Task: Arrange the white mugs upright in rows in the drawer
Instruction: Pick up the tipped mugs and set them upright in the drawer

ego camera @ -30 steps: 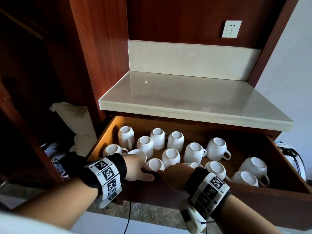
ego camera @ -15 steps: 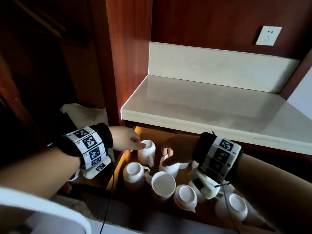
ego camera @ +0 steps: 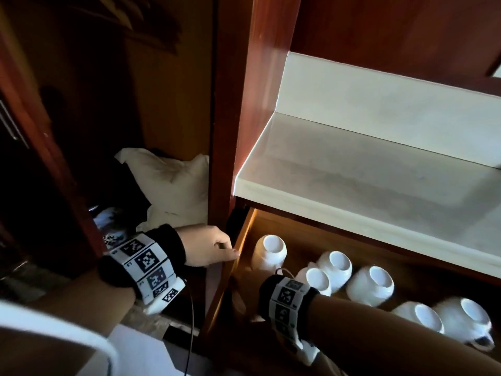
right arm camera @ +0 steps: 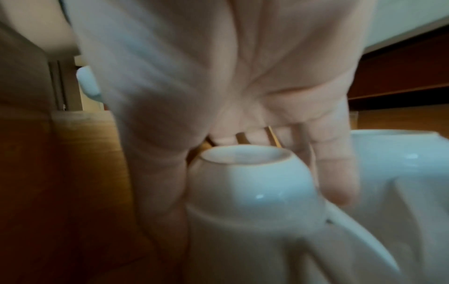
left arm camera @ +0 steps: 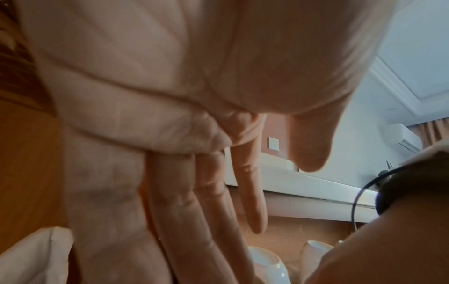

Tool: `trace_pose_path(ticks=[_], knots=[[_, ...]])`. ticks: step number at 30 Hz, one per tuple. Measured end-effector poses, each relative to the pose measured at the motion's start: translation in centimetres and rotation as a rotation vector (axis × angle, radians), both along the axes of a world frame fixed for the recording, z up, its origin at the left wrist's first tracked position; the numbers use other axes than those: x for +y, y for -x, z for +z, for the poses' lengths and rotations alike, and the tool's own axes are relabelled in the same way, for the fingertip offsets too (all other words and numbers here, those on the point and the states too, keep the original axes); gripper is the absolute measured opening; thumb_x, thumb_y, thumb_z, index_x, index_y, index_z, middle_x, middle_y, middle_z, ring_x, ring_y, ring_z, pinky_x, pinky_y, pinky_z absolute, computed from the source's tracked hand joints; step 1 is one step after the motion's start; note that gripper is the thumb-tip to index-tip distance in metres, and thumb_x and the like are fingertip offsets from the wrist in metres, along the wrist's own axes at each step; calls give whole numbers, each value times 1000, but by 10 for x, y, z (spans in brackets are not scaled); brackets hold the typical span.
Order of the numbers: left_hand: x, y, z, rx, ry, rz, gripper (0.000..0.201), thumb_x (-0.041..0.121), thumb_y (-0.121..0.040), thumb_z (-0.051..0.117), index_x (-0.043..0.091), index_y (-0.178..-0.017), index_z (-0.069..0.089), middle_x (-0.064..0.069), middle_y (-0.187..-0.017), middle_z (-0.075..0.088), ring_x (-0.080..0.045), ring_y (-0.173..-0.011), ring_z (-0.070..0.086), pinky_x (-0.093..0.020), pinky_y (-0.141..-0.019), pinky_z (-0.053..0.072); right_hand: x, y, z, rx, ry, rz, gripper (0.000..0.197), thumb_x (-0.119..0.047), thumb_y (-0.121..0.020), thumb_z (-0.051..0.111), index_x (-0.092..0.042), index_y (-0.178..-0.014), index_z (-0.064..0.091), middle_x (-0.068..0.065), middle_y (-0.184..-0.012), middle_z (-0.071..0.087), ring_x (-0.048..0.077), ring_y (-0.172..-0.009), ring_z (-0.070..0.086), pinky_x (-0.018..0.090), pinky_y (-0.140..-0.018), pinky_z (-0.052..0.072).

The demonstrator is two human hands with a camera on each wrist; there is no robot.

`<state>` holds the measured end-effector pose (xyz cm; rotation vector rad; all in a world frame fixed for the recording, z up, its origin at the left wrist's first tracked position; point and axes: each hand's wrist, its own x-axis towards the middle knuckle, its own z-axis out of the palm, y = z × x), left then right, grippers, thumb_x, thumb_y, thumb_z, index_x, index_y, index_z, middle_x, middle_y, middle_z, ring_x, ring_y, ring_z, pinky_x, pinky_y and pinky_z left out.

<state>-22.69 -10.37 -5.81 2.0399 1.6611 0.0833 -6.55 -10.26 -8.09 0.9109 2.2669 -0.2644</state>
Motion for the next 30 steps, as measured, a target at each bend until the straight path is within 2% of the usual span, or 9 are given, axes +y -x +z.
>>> trace_pose_path(ticks=[3,7,10,12,14,19,22,26,30], knots=[[1,0,0,-15,-10,-6,34,57,-91,49,28,-92,66,13,-67,58,5,-55,53,-18,-63,41,1,-4,2,66,-68,-1,59,-28,-79,73,-15,-130,47,9,-128,56,31,-116,58,42,-88,52],[-3,2,11,-147,1,64,52,69,-79,49,39,-122,52,16,-108,61,2,-84,60,-16,-75,48,18,-40,31,454,-64,-236,73,-40,-67,82,-17,-127,48,5,-121,60,23,-106,63,36,-87,55],[-13,-9,23,-471,54,47,77,69,-69,62,54,-135,25,15,-135,45,-2,-101,63,-12,-80,49,40,-76,58,951,241,-546,64,-35,-58,85,-17,-112,55,4,-100,65,21,-85,65,39,-72,57],[-15,-22,27,-644,31,-18,90,59,-66,72,56,-139,19,18,-147,35,-2,-116,57,-15,-89,50,53,-94,56,1275,599,-674,59,-30,-56,81,-1,-104,61,25,-91,62,34,-81,60,42,-67,46],[-14,-32,32,-759,-65,-57,93,49,-67,79,53,-141,23,21,-145,38,-3,-124,50,-19,-92,50,56,-102,52,1387,921,-780,73,-29,-61,80,6,-119,54,42,-104,54,49,-88,57,43,-73,43],[-4,-43,49,-768,-204,-70,68,41,-65,77,38,-128,50,18,-118,61,-3,-114,56,-17,-95,44,50,-105,43,1309,1254,-850,76,-40,-66,79,-4,-127,52,26,-105,61,35,-86,61,38,-67,51],[2,-47,46,-541,-153,-43,68,48,-59,79,36,-121,53,18,-110,59,-4,-103,57,-23,-88,49,63,-111,50,1178,792,-679,43,-40,-93,55,-1,-112,55,19,-94,63,28,-83,60,39,-65,47],[1,-70,17,203,-74,-124,70,57,-63,75,40,-124,45,8,-113,46,-14,-98,55,-32,-81,50,91,-121,53,938,-122,-486,24,-31,-90,61,-10,-100,64,4,-97,68,25,-87,62,37,-78,51],[-3,-90,-4,383,72,-166,67,59,-65,68,30,-119,41,1,-108,45,-19,-83,53,-33,-67,48,98,-101,30,609,-192,-298,32,-24,-87,59,-16,-117,59,5,-118,66,24,-112,61,30,-91,49]])
